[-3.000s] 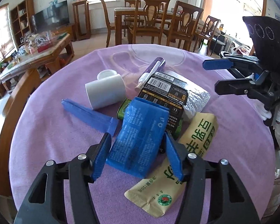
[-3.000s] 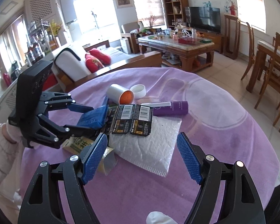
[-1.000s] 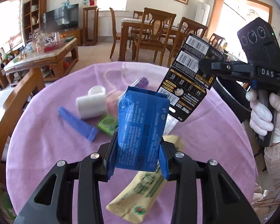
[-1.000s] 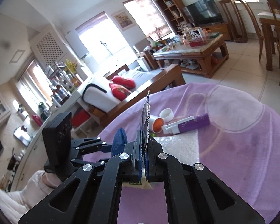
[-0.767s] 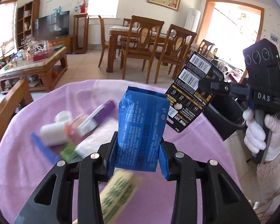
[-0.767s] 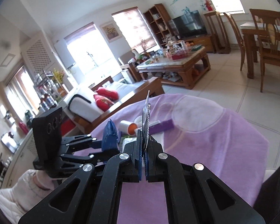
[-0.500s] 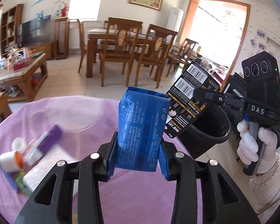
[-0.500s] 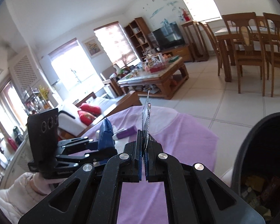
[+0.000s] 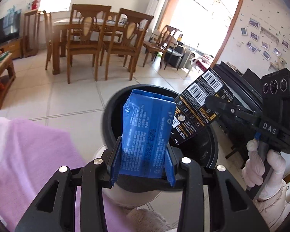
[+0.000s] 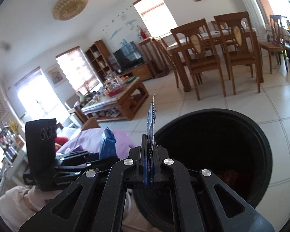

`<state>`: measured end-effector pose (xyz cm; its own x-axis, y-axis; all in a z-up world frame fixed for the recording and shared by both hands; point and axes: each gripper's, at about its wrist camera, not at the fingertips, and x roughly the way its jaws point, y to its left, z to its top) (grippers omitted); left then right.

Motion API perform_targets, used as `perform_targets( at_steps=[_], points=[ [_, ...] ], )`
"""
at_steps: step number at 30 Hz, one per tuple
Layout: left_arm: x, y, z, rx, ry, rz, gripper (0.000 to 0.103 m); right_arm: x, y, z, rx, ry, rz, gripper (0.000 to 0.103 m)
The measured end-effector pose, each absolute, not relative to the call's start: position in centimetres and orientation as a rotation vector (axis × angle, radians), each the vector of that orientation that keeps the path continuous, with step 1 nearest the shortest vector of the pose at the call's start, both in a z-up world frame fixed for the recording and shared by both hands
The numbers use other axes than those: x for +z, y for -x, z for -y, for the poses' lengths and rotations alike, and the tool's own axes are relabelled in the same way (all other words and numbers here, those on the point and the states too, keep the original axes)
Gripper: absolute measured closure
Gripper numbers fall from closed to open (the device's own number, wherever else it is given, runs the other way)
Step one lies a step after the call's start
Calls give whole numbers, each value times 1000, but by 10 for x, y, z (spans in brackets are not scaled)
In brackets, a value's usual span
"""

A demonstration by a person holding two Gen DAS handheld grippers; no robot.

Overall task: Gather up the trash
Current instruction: 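Carry the blue wrapper and black box over the bin and open both tools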

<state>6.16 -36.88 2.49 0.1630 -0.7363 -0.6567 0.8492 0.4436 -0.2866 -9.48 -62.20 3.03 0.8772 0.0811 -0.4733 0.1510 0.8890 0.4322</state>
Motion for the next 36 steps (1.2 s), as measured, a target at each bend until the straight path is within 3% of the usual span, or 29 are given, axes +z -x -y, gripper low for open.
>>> perform_targets(
  at_steps=[11,24,29,36],
  points=[
    [-8,-46,427,-1151,-278,-914,65,-28,101,651,-135,-498,-582,100],
    [-22,-47,440,-1085,-331,-933,62,-44,100,650,-161,-510,-609,99],
    [-20,-43,439,-1081,-348,-907,39,-48,100,646,-166,-507,-624,99],
    [-17,-38,436,-1075,-347,-894,36,-44,99,647,-177,-515,-621,99]
  ],
)
